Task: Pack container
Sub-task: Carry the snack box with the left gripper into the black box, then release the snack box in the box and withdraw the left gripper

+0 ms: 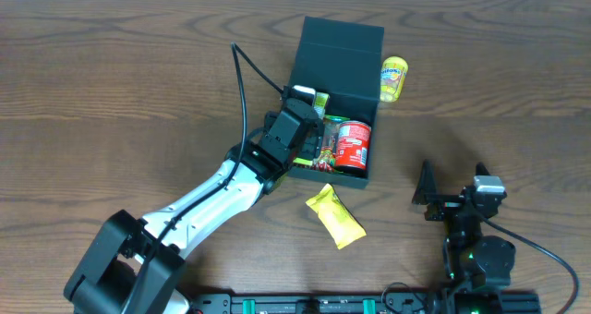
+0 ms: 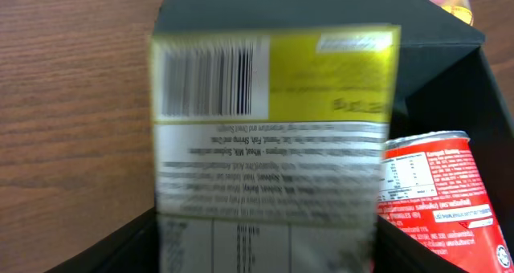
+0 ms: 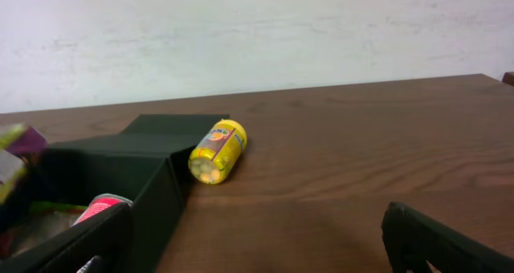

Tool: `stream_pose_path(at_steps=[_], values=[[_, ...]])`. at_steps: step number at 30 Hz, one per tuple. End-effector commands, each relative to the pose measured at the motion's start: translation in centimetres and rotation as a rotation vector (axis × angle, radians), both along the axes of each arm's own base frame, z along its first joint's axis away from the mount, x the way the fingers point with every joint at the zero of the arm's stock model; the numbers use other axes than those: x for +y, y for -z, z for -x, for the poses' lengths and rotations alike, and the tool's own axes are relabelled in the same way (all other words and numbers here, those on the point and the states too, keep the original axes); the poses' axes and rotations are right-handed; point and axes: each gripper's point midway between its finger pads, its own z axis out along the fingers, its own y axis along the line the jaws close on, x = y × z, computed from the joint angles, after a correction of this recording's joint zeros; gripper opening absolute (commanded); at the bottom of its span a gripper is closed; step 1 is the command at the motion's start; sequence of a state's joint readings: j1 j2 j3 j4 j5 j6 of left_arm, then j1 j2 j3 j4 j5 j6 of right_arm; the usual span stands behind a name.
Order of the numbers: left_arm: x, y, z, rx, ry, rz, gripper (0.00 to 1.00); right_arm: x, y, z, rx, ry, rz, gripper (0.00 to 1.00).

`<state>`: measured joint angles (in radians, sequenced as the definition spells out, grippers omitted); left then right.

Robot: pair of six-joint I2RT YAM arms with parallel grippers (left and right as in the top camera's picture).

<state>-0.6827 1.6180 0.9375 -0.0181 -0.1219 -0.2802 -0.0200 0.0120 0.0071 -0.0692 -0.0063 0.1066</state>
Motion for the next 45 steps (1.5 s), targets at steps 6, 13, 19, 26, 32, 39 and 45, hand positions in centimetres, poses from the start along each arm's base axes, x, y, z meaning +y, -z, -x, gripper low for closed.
stream_pose_path(at_steps=[6,13,19,26,32,39,45], values=[[0.3,-0.7,-1.2,-0.043,-0.030,-0.028,0.74,0.3,0.1,0.0,0.002,-0.011,-0.012,0.99],[-1.0,-0.6,-0.5,-0.006,0.032,0.020,0.65,0.3,0.1,0.0,0.002,-0.011,-0.012,0.99],[-1.5,-0.5,0.0,0.017,0.055,0.041,0.23,0.3,0.1,0.0,0.001,-0.011,-0.012,0.99],[-1.6,0.9,-0.3,0.043,0.035,0.045,0.06,0.3,0.1,0.0,0.001,-0.011,-0.012,0.99],[-2.5,1.6,0.1,0.068,0.072,0.070,0.06,0.3,0.1,0.0,0.002,-0.011,-0.012,0.99],[-3.0,1.7,0.1,0.071,0.090,0.083,0.06,0.3,0.1,0.0,0.002,-0.011,-0.012,0.99],[-2.4,4.3,0.6,0.139,0.069,0.050,0.06,0.3,0.1,0.0,0.001,-0.011,-0.012,0.99]])
